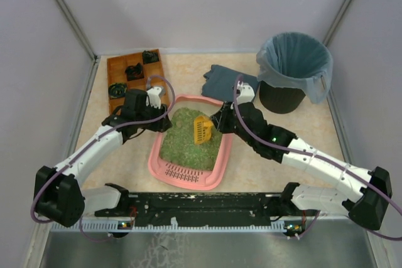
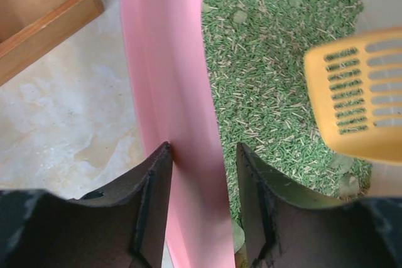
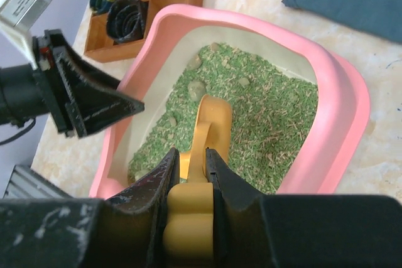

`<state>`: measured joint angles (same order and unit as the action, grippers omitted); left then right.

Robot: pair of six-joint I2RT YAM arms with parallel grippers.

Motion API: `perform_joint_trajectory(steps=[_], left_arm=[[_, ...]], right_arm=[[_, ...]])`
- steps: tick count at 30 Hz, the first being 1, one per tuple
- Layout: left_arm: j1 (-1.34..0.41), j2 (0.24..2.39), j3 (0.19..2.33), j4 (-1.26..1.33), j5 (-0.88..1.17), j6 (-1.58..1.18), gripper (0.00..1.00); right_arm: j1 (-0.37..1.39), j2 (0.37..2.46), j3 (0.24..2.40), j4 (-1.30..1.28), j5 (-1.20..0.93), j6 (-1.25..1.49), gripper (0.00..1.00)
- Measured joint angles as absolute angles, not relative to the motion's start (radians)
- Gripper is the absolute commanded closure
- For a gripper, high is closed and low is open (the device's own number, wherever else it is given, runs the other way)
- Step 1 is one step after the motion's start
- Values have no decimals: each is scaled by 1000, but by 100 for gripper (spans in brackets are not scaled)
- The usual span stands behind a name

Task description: Clean the litter box

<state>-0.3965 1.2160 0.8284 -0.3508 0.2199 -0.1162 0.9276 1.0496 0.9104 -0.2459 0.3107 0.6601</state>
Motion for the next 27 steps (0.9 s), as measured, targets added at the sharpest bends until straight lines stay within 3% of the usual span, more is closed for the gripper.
perform_joint_trajectory(steps=[4, 8, 14, 27], left_arm=[[-408, 1216, 828, -350, 228, -116, 46], [-409, 1215, 828, -351, 223, -112, 53], [-409, 1214, 822, -344, 219, -95, 55], [-408, 1214, 813, -331, 221, -76, 56]], right_arm=[[928, 1108, 925, -234, 366, 677, 100], [928, 1228, 1000, -252, 411, 701, 100], [916, 1372, 1087, -261, 438, 728, 100], [834, 1543, 1119, -163, 155, 784, 100]])
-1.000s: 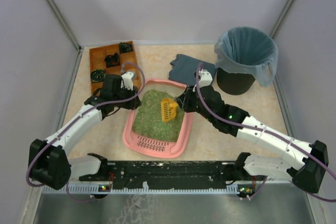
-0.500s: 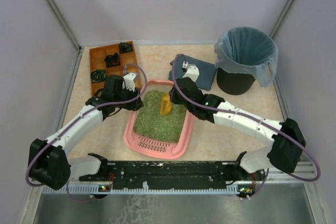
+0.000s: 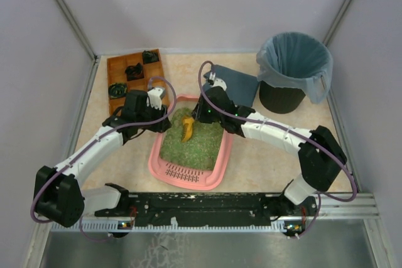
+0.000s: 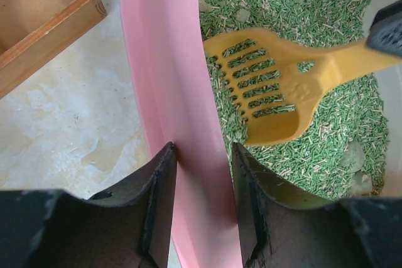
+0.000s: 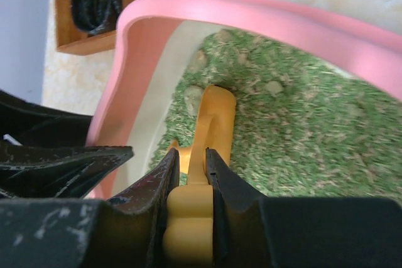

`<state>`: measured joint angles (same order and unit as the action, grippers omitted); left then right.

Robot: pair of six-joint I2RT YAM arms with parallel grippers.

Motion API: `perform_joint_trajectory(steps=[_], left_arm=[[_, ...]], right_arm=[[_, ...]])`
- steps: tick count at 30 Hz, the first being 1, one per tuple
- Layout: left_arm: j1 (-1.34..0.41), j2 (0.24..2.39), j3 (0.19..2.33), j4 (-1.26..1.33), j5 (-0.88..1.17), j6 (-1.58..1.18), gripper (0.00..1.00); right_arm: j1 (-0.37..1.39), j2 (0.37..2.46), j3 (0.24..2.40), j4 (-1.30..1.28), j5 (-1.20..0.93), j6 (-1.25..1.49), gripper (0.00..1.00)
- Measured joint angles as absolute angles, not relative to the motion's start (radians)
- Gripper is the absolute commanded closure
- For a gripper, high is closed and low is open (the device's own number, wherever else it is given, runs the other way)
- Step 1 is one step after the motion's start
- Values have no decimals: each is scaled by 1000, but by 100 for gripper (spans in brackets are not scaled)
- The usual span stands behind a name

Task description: Clean the litter box

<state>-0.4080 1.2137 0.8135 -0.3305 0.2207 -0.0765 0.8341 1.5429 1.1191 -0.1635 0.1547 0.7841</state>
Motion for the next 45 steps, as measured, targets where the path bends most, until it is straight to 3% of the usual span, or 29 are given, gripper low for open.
perform_joint_trajectory(steps=[10, 17, 25, 33, 45], left_arm=[[-408, 1217, 813, -329, 221, -74, 56], [-408, 1217, 813, -329, 220, -73, 56], [-408, 1217, 813, -329, 220, -73, 55], [-413, 1219, 813, -324, 226, -72, 52], [-421, 1219, 812, -323, 244, -74, 46]], right_arm=[[826, 1540, 994, 40, -36, 819, 100], [827, 1499, 949, 43, -82, 712, 100], [830, 1437, 870, 53, -94, 678, 100], [828, 1351, 687, 260, -73, 774, 100], [822, 1289, 609, 367, -22, 848, 100]])
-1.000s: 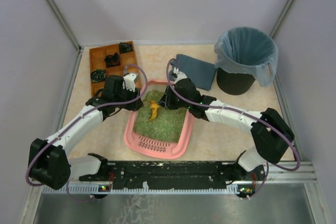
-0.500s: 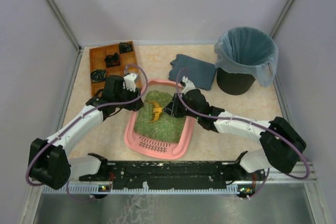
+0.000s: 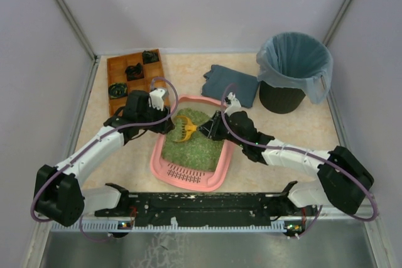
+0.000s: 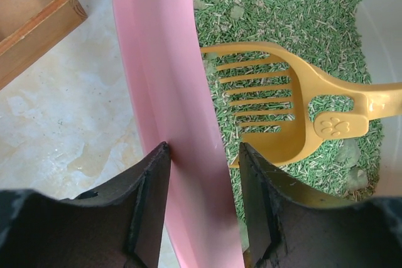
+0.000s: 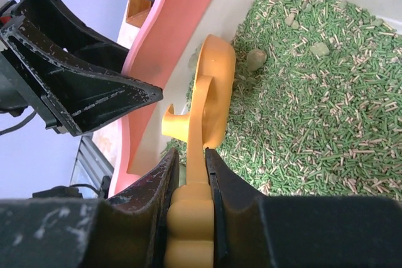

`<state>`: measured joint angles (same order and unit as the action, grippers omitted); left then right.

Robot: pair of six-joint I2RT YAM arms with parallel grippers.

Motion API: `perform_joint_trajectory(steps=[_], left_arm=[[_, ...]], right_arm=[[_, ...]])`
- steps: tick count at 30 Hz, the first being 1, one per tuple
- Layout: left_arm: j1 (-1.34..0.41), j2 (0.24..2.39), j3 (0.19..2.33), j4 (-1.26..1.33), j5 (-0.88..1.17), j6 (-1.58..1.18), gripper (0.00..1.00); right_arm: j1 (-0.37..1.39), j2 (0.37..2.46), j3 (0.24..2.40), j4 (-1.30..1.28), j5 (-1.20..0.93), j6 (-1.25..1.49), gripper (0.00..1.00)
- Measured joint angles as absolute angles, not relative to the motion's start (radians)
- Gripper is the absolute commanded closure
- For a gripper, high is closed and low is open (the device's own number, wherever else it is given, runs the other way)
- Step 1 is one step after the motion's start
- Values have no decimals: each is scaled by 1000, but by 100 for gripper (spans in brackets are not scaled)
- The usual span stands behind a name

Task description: Clean the litter box

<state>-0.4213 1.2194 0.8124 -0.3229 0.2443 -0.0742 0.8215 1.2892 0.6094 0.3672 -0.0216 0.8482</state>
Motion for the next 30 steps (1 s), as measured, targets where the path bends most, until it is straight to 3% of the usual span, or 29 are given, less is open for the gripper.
perform_joint_trajectory(steps=[13, 23, 30], left_arm=[[-423, 1181, 790, -321, 266, -75, 39], [-425, 1175, 789, -321, 253, -79, 41], [-426, 1175, 789, -321, 246, -79, 45]], right_arm=[[813, 1269, 710, 115, 38, 847, 100], [877, 1316, 1024, -247, 207, 672, 100], [914, 1374, 1088, -347, 321, 601, 100]])
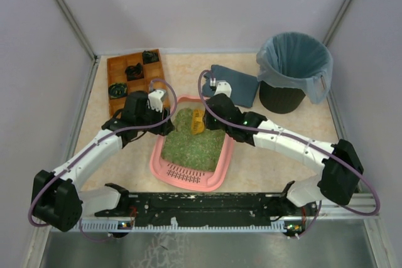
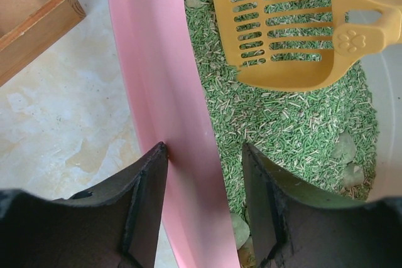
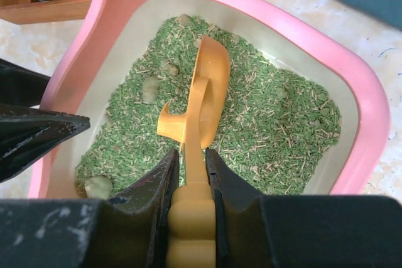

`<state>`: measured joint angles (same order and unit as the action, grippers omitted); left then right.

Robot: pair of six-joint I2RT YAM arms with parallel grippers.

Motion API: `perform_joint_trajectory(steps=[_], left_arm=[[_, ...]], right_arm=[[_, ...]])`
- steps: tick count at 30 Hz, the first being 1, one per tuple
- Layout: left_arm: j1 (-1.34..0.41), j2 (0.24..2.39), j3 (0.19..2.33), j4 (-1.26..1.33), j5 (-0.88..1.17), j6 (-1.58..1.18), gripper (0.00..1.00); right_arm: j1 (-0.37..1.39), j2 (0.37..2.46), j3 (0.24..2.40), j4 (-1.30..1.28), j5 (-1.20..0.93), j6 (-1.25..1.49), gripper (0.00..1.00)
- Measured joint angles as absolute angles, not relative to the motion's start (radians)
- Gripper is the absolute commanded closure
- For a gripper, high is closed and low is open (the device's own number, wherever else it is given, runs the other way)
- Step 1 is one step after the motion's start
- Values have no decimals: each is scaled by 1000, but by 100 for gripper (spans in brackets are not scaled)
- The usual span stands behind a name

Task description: Clean the litter box

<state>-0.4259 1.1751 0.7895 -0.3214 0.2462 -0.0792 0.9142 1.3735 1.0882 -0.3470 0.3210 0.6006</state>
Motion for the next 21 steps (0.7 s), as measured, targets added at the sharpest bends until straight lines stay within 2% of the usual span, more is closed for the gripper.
perform_joint_trajectory(steps=[10, 21], left_arm=[[-426, 1175, 789, -322, 232, -78, 54], [-424, 1184, 789, -320, 231, -78, 60]], right_arm=[[912, 1418, 1096, -317, 353, 609, 100], [859, 1463, 1017, -122, 153, 699, 100]])
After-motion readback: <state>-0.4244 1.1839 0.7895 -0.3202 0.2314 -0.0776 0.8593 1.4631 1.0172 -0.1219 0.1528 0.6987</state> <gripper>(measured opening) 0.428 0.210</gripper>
